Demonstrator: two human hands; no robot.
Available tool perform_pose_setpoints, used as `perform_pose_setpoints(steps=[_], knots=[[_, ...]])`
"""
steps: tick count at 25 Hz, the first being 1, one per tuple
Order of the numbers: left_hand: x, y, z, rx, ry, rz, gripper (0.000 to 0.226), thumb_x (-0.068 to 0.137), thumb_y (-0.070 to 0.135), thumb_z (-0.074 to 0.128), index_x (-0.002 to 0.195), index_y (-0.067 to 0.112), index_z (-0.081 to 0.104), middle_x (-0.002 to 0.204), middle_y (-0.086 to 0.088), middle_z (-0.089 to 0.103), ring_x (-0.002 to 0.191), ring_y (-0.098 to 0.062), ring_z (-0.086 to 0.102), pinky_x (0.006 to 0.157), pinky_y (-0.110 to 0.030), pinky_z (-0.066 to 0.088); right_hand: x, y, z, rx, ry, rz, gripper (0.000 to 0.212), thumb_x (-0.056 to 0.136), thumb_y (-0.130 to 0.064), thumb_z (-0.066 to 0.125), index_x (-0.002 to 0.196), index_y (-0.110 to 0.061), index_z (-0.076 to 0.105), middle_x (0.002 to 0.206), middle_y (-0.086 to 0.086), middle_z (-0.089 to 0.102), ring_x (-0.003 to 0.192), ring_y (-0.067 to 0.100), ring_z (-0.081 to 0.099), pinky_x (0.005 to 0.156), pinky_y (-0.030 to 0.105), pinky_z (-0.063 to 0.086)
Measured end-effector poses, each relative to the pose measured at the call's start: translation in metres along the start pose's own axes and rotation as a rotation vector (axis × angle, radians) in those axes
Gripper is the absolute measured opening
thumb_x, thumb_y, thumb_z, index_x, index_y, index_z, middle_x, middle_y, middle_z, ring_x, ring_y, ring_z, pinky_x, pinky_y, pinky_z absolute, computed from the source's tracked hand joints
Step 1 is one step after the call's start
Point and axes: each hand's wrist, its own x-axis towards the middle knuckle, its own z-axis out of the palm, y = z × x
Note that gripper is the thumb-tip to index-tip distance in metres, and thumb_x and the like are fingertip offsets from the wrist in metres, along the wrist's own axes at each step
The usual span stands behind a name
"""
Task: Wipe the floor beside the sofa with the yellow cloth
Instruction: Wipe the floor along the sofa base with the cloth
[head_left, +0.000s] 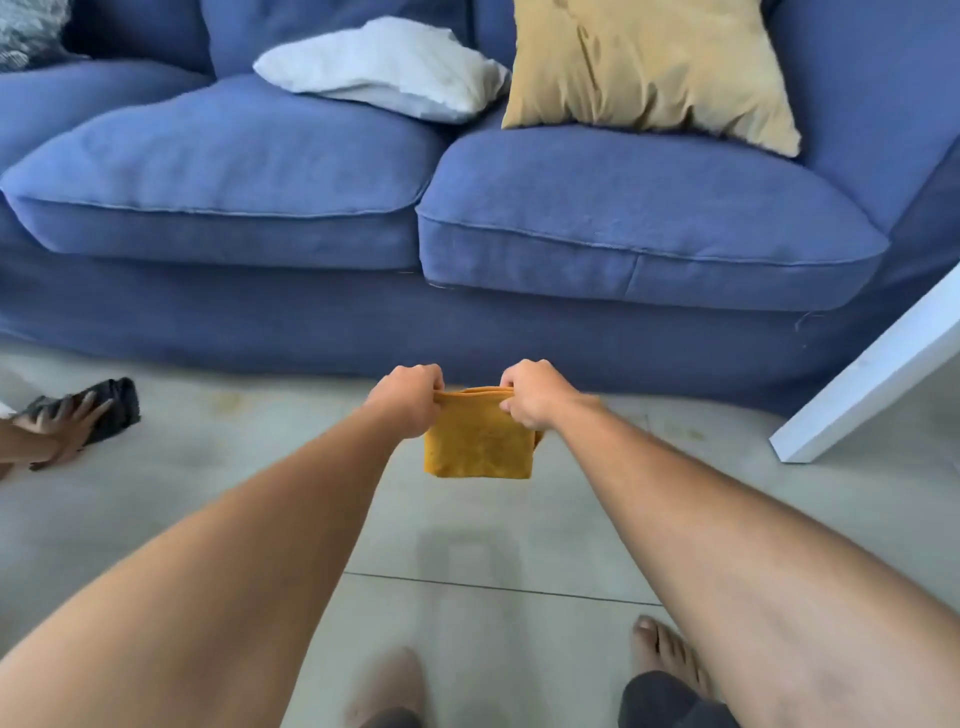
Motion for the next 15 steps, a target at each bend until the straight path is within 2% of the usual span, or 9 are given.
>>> perform_pose_setpoints(steps=[4, 7, 10, 12, 13, 15], knots=[[0.055, -0.046, 0.05, -0.004, 0.025, -0.077, 0.02, 0.09, 0.011, 0.05, 0.104, 0.018, 0.063, 0.104, -0.01, 0.067, 0.085, -0.027, 0.056, 0.068, -0.034, 0.046, 0.067, 0.0, 0.056, 0.046, 0.005, -0.026, 0.013, 0.096, -0.016, 0.059, 0.102, -0.012, 0.069, 0.1, 0.012, 0.07, 0.094, 0.035, 0.067, 0.078, 0.036, 0.053], [0.091, -0.067, 0.055, -0.028, 0.22, -0.085, 0.022, 0.09, 0.009, 0.05, 0.104, 0.018, 0.065, 0.107, -0.011, 0.063, 0.096, -0.032, 0.059, 0.072, -0.034, 0.045, 0.109, -0.007, 0.068, 0.066, 0.139, -0.058, 0.013, 0.097, -0.017, 0.057, 0.106, -0.015, 0.067, 0.104, 0.012, 0.071, 0.094, 0.035, 0.065, 0.074, 0.035, 0.048], [0.113, -0.084, 0.058, -0.037, 0.378, -0.055, 0.02, 0.09, 0.009, 0.055, 0.104, 0.018, 0.065, 0.106, -0.012, 0.059, 0.098, -0.034, 0.057, 0.07, -0.034, 0.04, 0.136, -0.014, 0.075, 0.04, 0.307, -0.113, 0.012, 0.097, -0.016, 0.057, 0.104, -0.018, 0.066, 0.099, 0.01, 0.071, 0.083, 0.031, 0.057, 0.073, 0.033, 0.039], [0.115, -0.094, 0.072, -0.027, 0.342, -0.063, 0.02, 0.088, 0.013, 0.059, 0.104, 0.022, 0.067, 0.108, -0.012, 0.056, 0.101, -0.033, 0.056, 0.069, -0.034, 0.041, 0.141, -0.008, 0.091, -0.033, 0.304, -0.163, 0.011, 0.095, -0.017, 0.06, 0.103, -0.02, 0.067, 0.099, 0.009, 0.072, 0.084, 0.031, 0.057, 0.078, 0.036, 0.039], [0.111, -0.099, 0.083, 0.012, 0.259, -0.07, 0.022, 0.085, 0.015, 0.062, 0.104, 0.025, 0.067, 0.112, -0.011, 0.055, 0.107, -0.032, 0.054, 0.071, -0.035, 0.043, 0.139, -0.001, 0.104, -0.074, 0.236, -0.181, 0.014, 0.093, -0.022, 0.065, 0.107, -0.021, 0.068, 0.103, 0.009, 0.072, 0.093, 0.032, 0.06, 0.084, 0.038, 0.042], [0.098, -0.109, 0.111, 0.088, 0.057, -0.093, 0.035, 0.077, 0.019, 0.068, 0.11, 0.03, 0.066, 0.125, -0.008, 0.051, 0.119, -0.029, 0.049, 0.083, -0.038, 0.048, 0.127, 0.018, 0.135, -0.114, 0.043, -0.187, 0.038, 0.086, -0.039, 0.072, 0.12, -0.023, 0.066, 0.12, 0.009, 0.068, 0.115, 0.031, 0.057, 0.096, 0.039, 0.043]])
